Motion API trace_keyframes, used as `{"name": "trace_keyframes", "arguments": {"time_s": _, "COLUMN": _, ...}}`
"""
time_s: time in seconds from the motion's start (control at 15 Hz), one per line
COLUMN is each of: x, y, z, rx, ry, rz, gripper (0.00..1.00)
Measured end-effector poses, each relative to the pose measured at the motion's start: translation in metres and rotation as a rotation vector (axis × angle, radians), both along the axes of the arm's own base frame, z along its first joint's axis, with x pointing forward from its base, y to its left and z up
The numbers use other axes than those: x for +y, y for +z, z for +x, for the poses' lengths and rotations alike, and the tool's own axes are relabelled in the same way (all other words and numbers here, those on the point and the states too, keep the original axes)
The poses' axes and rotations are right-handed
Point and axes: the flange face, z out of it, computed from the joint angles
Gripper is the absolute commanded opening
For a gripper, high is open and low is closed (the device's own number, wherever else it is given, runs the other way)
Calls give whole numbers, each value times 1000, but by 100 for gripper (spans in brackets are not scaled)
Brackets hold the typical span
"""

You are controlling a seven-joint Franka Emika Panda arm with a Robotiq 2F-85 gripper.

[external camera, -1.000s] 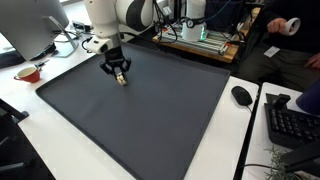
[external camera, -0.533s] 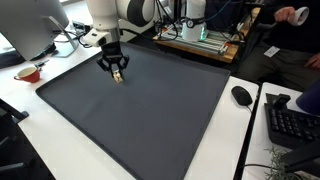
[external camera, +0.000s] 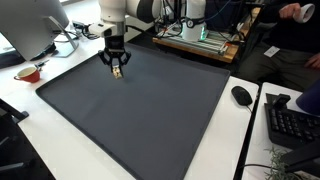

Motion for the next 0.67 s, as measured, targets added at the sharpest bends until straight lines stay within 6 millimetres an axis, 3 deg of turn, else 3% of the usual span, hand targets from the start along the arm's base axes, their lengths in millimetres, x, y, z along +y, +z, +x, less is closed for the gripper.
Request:
{"name": "trace_keyframes", "arguments": {"time_s": 0.07, "x": 0, "y": 0, "z": -3, "rx": -11, "ry": -1, "rz": -2, "gripper": 9}}
{"name": "trace_keyframes", "arguments": {"time_s": 0.13, "x": 1, "y": 1, "z": -7, "rx": -19, "ry": -3, "rz": -2, "gripper": 34}}
{"name": "trace_keyframes", "arguments": {"time_s": 0.67, "x": 3, "y": 4, "z": -15, "rx": -23, "ry": -8, "rz": 0, "gripper": 34}}
